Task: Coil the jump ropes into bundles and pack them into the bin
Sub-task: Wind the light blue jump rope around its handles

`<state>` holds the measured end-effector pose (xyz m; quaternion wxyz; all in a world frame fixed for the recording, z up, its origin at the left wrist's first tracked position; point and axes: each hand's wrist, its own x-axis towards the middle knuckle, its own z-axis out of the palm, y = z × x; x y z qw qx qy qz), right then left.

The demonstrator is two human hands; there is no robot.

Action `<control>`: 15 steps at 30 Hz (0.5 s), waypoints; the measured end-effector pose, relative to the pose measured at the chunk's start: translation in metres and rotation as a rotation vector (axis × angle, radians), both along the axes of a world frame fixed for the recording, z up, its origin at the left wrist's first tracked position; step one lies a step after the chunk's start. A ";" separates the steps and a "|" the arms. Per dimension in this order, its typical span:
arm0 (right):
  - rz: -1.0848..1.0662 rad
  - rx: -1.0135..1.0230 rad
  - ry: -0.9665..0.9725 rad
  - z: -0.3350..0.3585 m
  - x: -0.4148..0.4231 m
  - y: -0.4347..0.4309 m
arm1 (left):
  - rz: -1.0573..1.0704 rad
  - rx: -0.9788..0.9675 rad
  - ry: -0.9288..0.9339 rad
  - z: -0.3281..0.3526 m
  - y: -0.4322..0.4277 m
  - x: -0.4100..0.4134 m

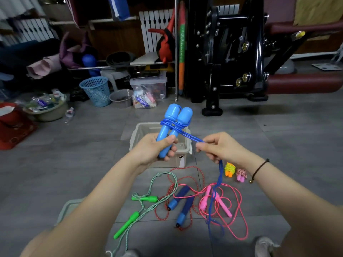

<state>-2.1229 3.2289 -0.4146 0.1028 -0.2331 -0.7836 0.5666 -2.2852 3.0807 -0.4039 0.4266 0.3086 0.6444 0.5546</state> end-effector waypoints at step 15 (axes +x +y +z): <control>0.144 0.558 -0.112 0.016 0.010 -0.002 | -0.399 -0.499 0.868 -0.040 0.025 0.025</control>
